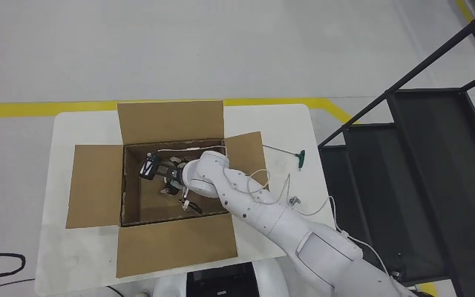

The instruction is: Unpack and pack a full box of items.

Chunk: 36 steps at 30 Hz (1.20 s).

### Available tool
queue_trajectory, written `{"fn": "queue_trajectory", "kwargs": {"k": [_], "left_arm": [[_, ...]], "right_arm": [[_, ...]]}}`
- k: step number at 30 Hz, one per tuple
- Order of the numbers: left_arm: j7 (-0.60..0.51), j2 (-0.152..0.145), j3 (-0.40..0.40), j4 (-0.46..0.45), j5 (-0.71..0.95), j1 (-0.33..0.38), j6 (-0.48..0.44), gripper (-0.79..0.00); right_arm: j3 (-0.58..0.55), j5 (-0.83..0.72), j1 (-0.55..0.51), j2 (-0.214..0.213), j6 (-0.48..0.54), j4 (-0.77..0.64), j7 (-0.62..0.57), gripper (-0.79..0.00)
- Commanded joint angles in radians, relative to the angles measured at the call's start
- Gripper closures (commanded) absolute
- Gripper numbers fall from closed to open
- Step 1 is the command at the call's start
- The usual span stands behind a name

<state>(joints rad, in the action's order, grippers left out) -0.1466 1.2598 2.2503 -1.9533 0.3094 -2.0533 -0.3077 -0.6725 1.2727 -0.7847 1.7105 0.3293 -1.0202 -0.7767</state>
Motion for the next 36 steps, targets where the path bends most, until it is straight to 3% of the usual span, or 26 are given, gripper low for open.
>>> {"fn": "queue_trajectory", "kwargs": {"k": [1,5,6,7,9,12,31,36], "left_arm": [[0.000,0.000,0.000,0.000,0.000,0.000,0.000,-0.785],[0.000,0.000,0.000,0.000,0.000,0.000,0.000,-0.785],[0.000,0.000,0.000,0.000,0.000,0.000,0.000,-0.785],[0.000,0.000,0.000,0.000,0.000,0.000,0.000,-0.785],[0.000,0.000,0.000,0.000,0.000,0.000,0.000,-0.785],[0.000,0.000,0.000,0.000,0.000,0.000,0.000,-0.785],[0.000,0.000,0.000,0.000,0.000,0.000,0.000,-0.785],[0.000,0.000,0.000,0.000,0.000,0.000,0.000,-0.785]], "right_arm": [[0.014,-0.016,0.028,0.016,-0.015,0.051,0.031,-0.785],[0.040,-0.051,0.073,0.048,-0.036,0.145,0.062,-0.579],[0.042,-0.063,0.083,0.055,-0.038,0.170,0.066,-0.446],[0.045,-0.072,0.092,0.061,-0.039,0.191,0.070,-0.391],[0.047,-0.089,0.106,0.071,-0.047,0.233,0.077,-0.308],[0.050,-0.109,0.121,0.085,-0.052,0.280,0.091,-0.252],[0.089,-0.155,0.185,0.162,-0.047,0.484,0.111,-0.280],[0.096,-0.159,0.199,0.180,-0.042,0.521,0.117,-0.237]]}}
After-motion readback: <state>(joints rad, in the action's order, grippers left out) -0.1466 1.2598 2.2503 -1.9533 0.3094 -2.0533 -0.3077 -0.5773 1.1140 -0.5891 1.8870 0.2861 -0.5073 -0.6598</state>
